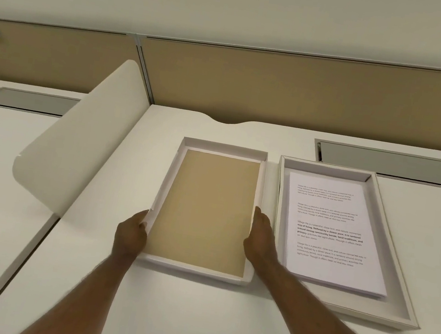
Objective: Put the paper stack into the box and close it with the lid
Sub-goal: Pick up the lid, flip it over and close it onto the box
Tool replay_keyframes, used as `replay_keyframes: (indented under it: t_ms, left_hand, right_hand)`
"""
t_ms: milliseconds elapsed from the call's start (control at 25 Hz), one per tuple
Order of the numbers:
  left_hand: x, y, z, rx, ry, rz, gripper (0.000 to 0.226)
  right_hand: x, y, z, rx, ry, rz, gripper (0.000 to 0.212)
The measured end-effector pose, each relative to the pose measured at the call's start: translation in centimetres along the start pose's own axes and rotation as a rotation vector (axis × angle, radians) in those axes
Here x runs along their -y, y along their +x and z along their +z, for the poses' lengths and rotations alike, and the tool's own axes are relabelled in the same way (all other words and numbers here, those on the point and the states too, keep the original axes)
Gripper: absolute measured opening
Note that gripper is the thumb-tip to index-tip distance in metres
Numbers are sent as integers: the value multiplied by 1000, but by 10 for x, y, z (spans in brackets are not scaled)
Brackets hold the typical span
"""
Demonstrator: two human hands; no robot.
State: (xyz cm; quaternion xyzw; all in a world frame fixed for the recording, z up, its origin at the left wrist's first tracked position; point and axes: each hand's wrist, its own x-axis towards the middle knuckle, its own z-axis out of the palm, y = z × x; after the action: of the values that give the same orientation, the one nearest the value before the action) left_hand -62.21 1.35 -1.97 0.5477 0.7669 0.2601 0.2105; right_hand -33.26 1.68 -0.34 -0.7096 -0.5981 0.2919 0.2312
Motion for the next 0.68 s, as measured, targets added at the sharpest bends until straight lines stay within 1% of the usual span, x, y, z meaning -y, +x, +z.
replay_keyframes:
  t_ms: [120,160,240,320,440,560,600,680]
  left_hand:
    - [-5,6,-1,-46,-70,-3,42]
    - [-11,7,-5,-50,-133,-10,42]
    - [-61,5,-15,-74,-311,27,41]
    - [-74,12,-22,-46,-494,-22,41]
    - [-91,11,-22,50,-797,-28,43]
    - [-137,5,-17,95,-1039,-15,42]
    - [-154,3,-15,160,-1097,-21,41]
    - [-184,-5,-12,359,-1164,-50,40]
  right_hand:
    - [7,6,-11,-59,31,-24,72]
    - [10,10,-14,-85,58,-24,72]
    - [16,15,-57,-236,100,-84,71]
    - [22,27,-70,-319,138,-73,71]
    - [22,33,-87,-413,179,-64,73]
    - [10,41,-134,-530,191,-107,72]
    - [4,44,-152,-565,193,-119,70]
    - [-11,48,-183,-606,186,-151,68]
